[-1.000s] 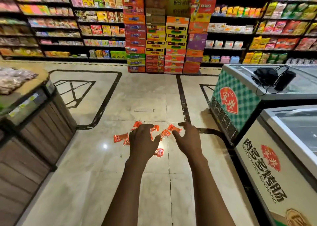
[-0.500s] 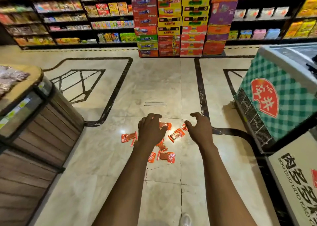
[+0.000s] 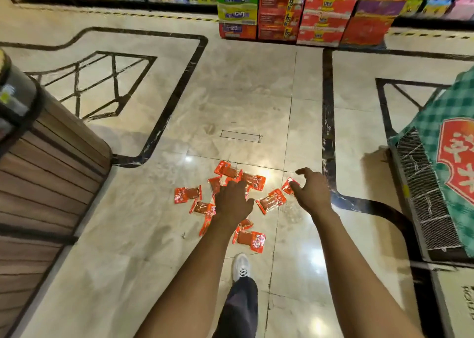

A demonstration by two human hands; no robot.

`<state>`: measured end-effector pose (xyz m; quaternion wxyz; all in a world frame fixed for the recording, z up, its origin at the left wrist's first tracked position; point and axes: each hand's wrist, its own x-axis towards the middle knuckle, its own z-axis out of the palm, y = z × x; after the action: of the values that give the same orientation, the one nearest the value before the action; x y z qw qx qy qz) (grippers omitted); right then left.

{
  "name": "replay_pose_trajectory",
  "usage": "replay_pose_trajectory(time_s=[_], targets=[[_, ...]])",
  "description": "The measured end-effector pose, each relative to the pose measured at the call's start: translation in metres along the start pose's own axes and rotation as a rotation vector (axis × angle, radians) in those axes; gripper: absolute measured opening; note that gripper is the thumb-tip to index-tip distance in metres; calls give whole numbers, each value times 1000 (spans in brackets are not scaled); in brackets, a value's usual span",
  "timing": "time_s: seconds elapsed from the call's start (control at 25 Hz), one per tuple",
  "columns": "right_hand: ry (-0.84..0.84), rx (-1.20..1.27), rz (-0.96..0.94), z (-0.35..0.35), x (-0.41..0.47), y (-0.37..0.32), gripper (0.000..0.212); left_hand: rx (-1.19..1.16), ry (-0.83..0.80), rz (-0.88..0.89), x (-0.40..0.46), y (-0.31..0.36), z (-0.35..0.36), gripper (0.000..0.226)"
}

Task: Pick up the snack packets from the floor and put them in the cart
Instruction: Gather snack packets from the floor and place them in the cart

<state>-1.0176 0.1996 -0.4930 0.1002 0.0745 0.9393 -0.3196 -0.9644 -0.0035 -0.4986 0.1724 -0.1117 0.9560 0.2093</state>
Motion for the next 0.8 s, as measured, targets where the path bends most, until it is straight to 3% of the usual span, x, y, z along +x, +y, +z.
replay_pose_trajectory(time_s=[0.24, 0.6, 0.8], targets=[[-149, -123, 9, 150, 165, 69, 41, 80, -129, -89, 172, -54, 115, 59], [-356, -481, -184, 450, 342, 299, 49, 232, -253, -184, 369, -180, 444, 52], [-452, -637, -301, 554, 417, 371, 59, 133, -202, -355, 424, -235, 571, 57]])
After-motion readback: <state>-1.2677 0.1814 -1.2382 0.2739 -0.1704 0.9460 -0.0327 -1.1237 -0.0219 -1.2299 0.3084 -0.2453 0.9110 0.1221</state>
